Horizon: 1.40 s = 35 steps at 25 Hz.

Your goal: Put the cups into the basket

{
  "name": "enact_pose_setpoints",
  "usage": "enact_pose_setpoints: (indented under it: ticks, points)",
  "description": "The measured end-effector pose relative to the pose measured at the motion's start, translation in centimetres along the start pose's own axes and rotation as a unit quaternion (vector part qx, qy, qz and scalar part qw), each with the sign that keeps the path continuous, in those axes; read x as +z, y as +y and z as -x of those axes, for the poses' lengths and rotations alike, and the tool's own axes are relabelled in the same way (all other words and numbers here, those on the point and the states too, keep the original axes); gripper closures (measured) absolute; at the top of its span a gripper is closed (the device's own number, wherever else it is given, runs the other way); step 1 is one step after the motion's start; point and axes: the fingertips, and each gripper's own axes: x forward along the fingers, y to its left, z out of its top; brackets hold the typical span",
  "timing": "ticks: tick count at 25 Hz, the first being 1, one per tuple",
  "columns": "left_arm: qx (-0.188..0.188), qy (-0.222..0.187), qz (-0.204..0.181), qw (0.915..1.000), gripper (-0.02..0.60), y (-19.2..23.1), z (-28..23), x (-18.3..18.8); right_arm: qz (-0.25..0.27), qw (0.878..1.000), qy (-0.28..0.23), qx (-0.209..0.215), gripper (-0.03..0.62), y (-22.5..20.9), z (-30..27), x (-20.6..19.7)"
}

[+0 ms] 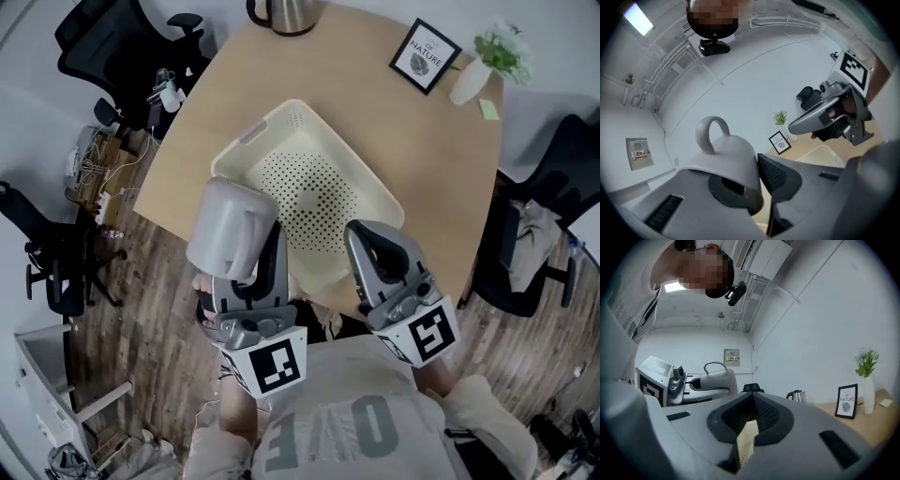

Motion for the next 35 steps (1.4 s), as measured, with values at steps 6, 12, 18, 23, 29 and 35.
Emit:
enact_pose_setpoints:
  ticks: [6, 12, 18, 23, 29, 35]
  points:
    - [-0.050, -0.007, 0.005, 0.9987, 0.517, 0.4, -1.0, -3.1, 0.019, 0.998, 0.027, -0.050, 0.595, 1.2, -1.9, -1.3]
    - [-0.109, -0.012, -0.005, 0.9940, 0.518, 0.7, -2.3, -4.0, 0.047, 0.995, 0.033, -0.080, 0.595, 2.3, -2.4, -0.7]
    - [-0.138, 0.006, -0.027, 0.9901, 0.518, 1.1, -4.0, -4.6, 0.052, 0.993, 0.035, -0.103, 0.595, 2.7, -2.2, -0.4]
    - [-0.216, 0.034, -0.045, 0.9749, 0.517, -0.7, -5.3, -5.6, 0.055, 0.993, 0.028, -0.103, 0.595, 3.3, -2.6, 0.4]
    - [-0.294, 0.097, -0.133, 0.9415, 0.517, -3.1, -6.9, -8.8, 0.033, 0.992, 0.038, -0.115, 0.595, 4.0, -3.0, 0.4]
    - [-0.363, 0.128, -0.182, 0.9049, 0.517, -6.3, -7.8, -10.7, 0.034, 0.991, 0.038, -0.128, 0.595, 3.0, -2.5, 0.6]
